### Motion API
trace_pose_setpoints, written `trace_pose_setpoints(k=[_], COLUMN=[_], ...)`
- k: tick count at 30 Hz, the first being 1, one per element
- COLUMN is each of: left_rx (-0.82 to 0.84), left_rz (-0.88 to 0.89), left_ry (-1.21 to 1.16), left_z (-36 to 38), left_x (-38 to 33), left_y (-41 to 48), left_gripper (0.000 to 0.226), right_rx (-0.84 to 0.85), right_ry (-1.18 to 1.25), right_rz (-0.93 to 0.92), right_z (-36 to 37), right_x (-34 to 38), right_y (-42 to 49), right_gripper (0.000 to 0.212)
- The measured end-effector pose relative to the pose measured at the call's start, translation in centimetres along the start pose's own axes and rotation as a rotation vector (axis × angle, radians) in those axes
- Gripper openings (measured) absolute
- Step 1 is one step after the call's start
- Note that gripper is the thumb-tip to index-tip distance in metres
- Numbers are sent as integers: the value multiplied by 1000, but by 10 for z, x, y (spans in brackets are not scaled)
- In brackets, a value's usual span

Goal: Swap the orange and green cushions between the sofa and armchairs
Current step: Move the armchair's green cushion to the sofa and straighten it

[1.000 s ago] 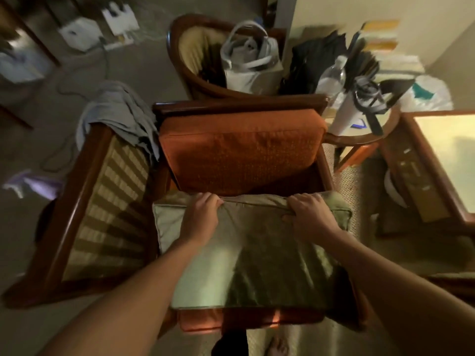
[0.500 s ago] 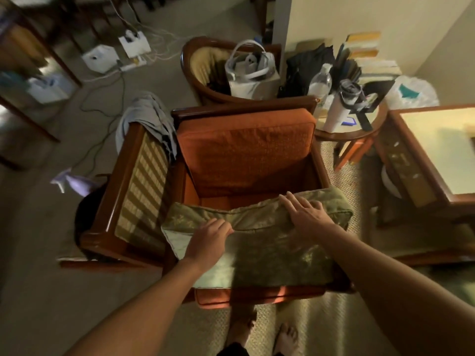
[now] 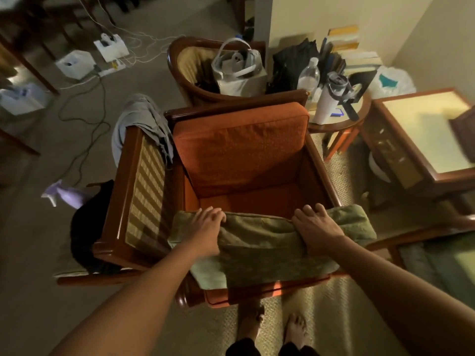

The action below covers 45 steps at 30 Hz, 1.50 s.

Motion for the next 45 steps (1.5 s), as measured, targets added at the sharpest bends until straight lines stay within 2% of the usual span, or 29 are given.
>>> trace_pose_setpoints(k=[4, 5, 6, 9, 14, 20, 23, 26, 29, 31, 34, 39, 45], left_rx=[11, 36, 58, 97, 233, 195, 139, 96, 62, 60, 87, 127, -2], left_rz=[26, 38, 60, 184, 320, 494, 646, 837, 970, 1035, 1100, 1156, 1306], left_ry=[95, 122, 166, 253, 184, 269, 340, 451, 426, 403, 384, 380, 440], left_z=[8, 8, 8, 15, 22, -30, -57, -69, -66, -60, -50, -24, 3], left_x=[1, 0, -3, -16, -34, -92, -162, -253, -337, -393, -480, -610, -767], left_y=[5, 9, 13, 20, 28, 42, 49, 41, 29, 17, -3, -30, -72], left_gripper=[123, 127, 121, 80, 40, 24, 29, 44, 57, 56, 51, 52, 57], right_rx=[-9, -12, -12, 17, 4, 2, -25, -13, -22, -45, -85, -82, -125], right_ry=[185, 212, 229, 270, 382, 504, 573, 584, 594, 597, 603, 652, 590], right_rz=[46, 62, 73, 100, 175, 347, 507, 638, 784, 884, 1016, 1156, 1222], right_z=[11, 12, 15, 28, 38, 32, 41, 49, 62, 75, 93, 132, 177], right_x=[6, 9, 12, 23, 33, 21, 1, -23, -48, -65, -92, -144, -186], right_y=[-13, -16, -19, -33, -65, -118, -172, -241, -316, -370, -454, -577, -704], right_gripper=[71, 68, 66, 60, 46, 27, 35, 42, 41, 38, 30, 36, 31])
Point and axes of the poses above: each hand's wrist, its own y-axis towards the middle knuckle, its own z-axis out of the palm, x = y × z, the point moved 6 cm from there along y, towards the middle knuckle, and after that the axes turned 1 degree about x, right-handed, at the moved point
